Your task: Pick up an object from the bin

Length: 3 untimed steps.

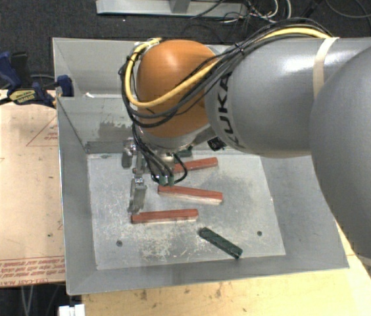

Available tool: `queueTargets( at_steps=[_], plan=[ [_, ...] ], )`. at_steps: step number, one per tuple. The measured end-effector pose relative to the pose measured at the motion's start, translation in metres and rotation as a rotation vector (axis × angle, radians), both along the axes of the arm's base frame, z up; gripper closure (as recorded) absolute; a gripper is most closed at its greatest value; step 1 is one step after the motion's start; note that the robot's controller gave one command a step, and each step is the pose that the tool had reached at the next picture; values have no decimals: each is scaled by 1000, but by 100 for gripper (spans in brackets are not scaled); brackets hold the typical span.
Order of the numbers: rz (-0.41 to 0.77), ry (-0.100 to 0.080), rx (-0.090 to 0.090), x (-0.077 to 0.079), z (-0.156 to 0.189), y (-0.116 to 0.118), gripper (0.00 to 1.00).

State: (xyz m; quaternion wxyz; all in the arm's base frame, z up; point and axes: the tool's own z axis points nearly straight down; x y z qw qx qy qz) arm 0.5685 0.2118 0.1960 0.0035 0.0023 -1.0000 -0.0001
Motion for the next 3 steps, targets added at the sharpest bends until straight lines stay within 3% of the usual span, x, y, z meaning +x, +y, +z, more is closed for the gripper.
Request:
queueTargets(
  at_steps=[1,2,3],
  plan=[
    [-4,-8,2,2,5,-1,0],
    [35,-11,2,-20,-67,-42,0],
    [29,-2,0,-30,-74,-64,0]
  ],
)
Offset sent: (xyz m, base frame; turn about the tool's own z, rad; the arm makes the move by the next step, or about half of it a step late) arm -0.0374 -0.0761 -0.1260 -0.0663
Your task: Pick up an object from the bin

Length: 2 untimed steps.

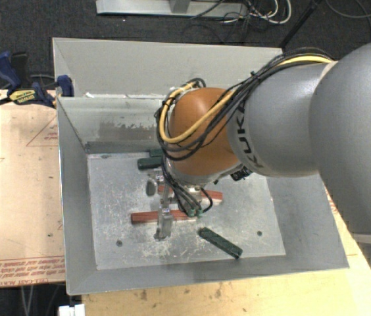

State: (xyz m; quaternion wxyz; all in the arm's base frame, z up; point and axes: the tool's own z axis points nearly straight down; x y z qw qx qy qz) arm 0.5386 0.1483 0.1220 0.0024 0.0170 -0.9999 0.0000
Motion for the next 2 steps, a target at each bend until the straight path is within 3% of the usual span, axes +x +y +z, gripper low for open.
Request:
queueTargets(
  at_steps=[1,2],
  plan=[
    [-16,-9,2,-1,35,-11,0],
    [-39,-9,3,-12,-41,-10,0]
  ],
)
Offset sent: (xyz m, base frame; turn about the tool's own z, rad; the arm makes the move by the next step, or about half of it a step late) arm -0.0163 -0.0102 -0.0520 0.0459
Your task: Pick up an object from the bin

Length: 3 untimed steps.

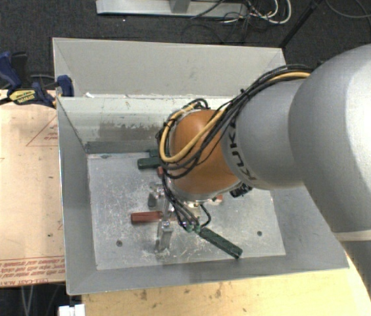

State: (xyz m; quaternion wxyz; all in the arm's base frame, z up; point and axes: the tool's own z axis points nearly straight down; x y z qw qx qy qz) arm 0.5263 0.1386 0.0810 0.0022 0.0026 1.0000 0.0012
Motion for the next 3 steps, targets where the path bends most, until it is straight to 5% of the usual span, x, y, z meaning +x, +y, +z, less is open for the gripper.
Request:
queueTargets(
  at_steps=[1,3],
  plan=[
    [-57,-2,6,0,-17,-5,100],
    [-66,0,2,0,-12,-8,100]
  ],
)
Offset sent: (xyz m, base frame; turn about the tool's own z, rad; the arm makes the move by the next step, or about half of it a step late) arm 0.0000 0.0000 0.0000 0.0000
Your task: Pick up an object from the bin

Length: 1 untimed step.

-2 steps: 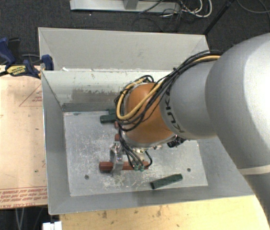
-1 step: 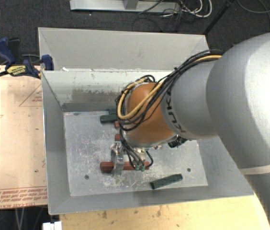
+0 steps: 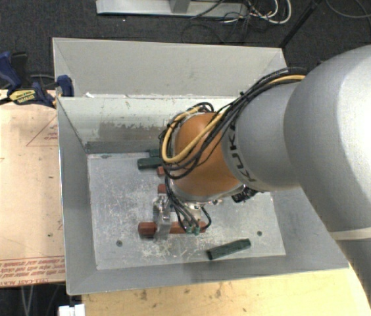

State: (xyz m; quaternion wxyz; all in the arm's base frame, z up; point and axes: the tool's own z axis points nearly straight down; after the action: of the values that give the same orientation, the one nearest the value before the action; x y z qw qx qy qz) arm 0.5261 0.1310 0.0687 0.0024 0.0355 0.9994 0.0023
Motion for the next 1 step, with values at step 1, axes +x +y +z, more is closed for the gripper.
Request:
queueTargets(
  at_steps=[1],
  plan=[
    [1,5,-2,-1,6,0,100]
  ],
)
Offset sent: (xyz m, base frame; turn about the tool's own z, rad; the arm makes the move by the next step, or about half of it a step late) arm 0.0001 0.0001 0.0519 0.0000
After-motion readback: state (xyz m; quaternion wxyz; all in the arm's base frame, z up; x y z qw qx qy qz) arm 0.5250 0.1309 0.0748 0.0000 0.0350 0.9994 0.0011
